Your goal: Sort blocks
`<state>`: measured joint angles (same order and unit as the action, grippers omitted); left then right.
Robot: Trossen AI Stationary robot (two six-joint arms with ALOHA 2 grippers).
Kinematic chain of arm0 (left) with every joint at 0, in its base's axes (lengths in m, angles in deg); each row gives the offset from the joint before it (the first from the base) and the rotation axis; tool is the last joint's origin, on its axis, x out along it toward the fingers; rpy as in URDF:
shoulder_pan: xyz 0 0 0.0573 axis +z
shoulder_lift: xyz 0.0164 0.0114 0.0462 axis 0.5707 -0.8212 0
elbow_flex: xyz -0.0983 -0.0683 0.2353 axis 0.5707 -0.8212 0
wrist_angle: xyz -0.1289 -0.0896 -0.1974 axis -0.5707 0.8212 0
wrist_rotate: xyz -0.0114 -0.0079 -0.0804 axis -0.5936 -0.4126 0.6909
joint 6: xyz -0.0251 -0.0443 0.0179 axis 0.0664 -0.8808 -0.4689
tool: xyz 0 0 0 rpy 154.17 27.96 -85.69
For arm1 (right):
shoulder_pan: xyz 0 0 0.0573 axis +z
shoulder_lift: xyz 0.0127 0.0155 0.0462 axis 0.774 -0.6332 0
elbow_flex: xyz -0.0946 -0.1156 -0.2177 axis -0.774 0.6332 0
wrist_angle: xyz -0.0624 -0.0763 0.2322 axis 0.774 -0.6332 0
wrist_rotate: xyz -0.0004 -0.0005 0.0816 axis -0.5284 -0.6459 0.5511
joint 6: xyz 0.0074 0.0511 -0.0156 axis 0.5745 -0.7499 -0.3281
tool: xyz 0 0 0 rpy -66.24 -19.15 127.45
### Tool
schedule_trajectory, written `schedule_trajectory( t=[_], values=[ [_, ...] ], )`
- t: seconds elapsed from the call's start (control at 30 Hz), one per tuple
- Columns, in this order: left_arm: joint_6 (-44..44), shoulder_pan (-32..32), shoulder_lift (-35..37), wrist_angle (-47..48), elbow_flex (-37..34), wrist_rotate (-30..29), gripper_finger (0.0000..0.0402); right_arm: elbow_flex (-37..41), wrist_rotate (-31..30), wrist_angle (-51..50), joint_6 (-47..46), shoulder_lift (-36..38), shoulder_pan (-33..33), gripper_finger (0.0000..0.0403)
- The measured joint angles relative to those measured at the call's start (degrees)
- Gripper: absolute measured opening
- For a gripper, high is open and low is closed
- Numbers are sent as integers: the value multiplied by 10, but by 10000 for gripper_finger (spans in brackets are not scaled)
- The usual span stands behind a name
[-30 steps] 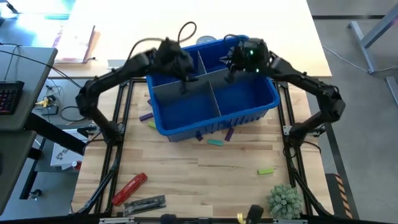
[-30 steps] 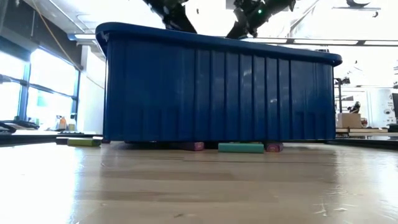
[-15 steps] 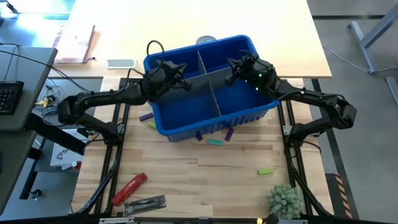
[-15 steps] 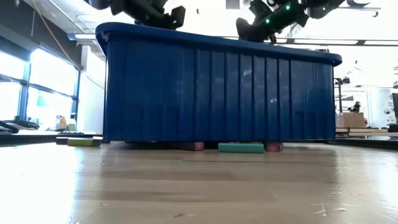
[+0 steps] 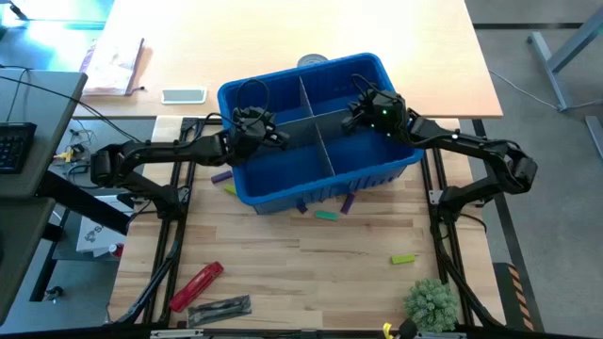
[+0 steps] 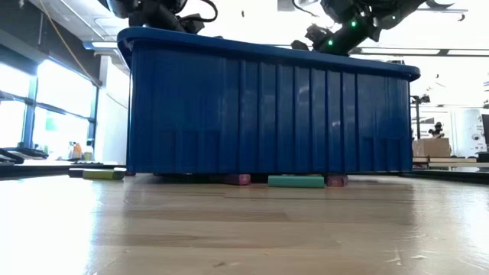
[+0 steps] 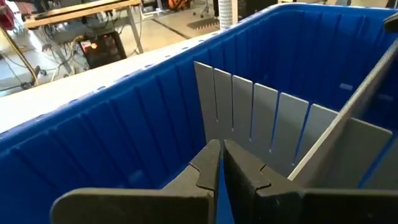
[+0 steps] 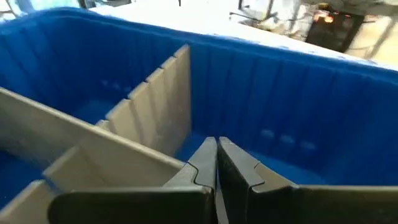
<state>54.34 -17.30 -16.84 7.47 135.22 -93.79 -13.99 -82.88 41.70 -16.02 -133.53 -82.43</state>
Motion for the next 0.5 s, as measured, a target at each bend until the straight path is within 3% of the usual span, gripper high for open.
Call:
schedule_trajectory(
  t=[0.27, 0.5],
  values=[
    [16, -5, 28, -5, 4, 13, 0, -44, -6, 12, 29, 0, 10, 0],
    [-47, -7, -9, 68, 4, 15, 0, 14, -32, 12, -14, -9, 10, 0]
  ],
)
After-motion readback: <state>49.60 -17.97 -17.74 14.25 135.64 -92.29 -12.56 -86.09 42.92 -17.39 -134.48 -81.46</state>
